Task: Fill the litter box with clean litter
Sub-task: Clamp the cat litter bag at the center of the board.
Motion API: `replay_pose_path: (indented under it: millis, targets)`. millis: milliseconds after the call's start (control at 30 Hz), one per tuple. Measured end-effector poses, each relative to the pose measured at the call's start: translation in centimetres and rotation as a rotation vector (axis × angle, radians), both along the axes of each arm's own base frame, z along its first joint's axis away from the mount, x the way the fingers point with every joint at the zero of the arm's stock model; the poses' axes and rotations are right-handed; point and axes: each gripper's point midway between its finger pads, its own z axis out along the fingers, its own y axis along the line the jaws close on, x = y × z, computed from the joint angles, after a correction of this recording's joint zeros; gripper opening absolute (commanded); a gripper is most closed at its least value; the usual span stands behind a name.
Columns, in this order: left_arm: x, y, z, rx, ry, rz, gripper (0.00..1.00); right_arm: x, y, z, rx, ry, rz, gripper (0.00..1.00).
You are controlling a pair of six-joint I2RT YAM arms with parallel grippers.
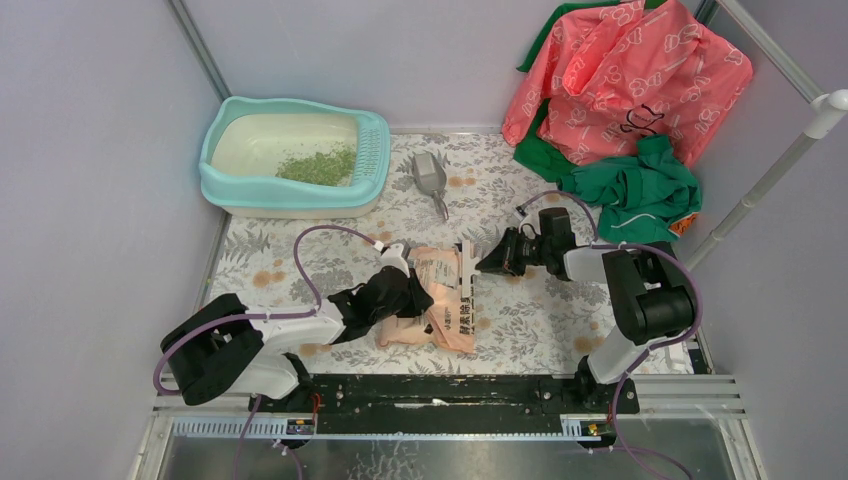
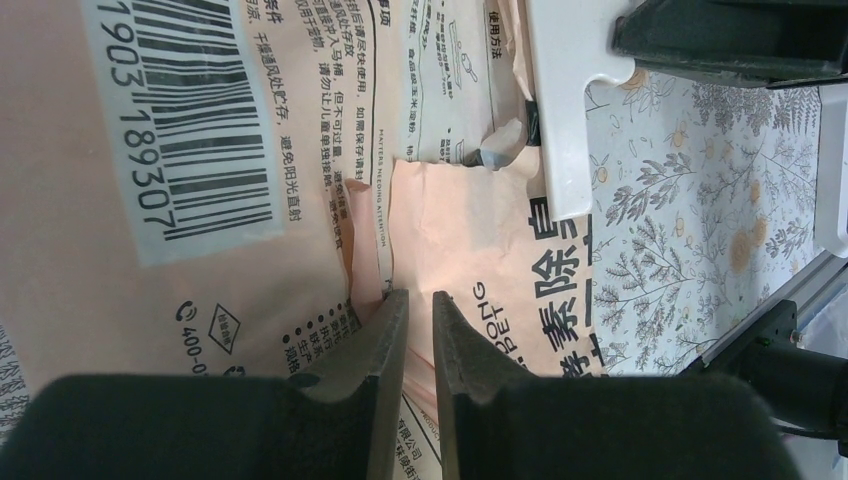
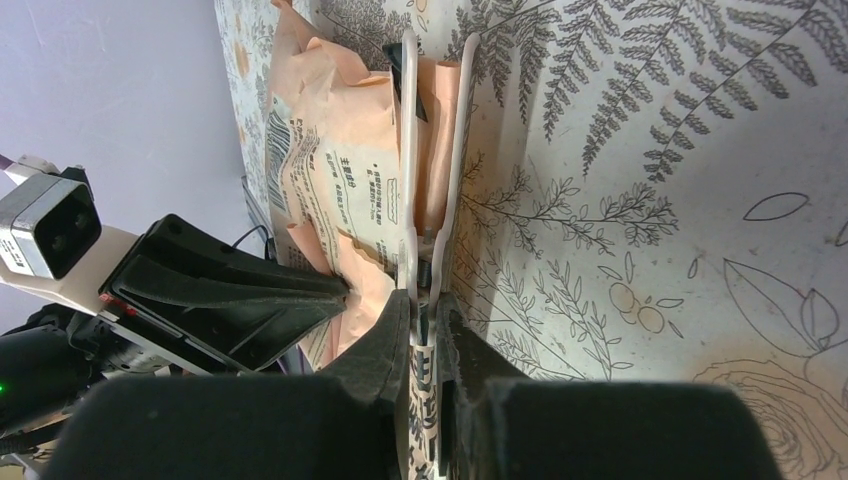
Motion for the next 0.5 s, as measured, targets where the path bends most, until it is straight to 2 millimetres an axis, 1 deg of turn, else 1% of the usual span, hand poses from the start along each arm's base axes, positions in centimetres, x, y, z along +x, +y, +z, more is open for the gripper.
replay_pose_path:
  millis: [300,500]
  targets:
    - [-0.03,0.11,-0.13,0.001,0.001,0.001,0.23,-0.49,0.75,0.04,-0.001,0.012,0.01,0.0]
    - [-0.02,0.17,-0.17,-0.001,0.005,0.001,0.23,-0.64,0.85,0.16,-0.003,0.005,0.011,0.0]
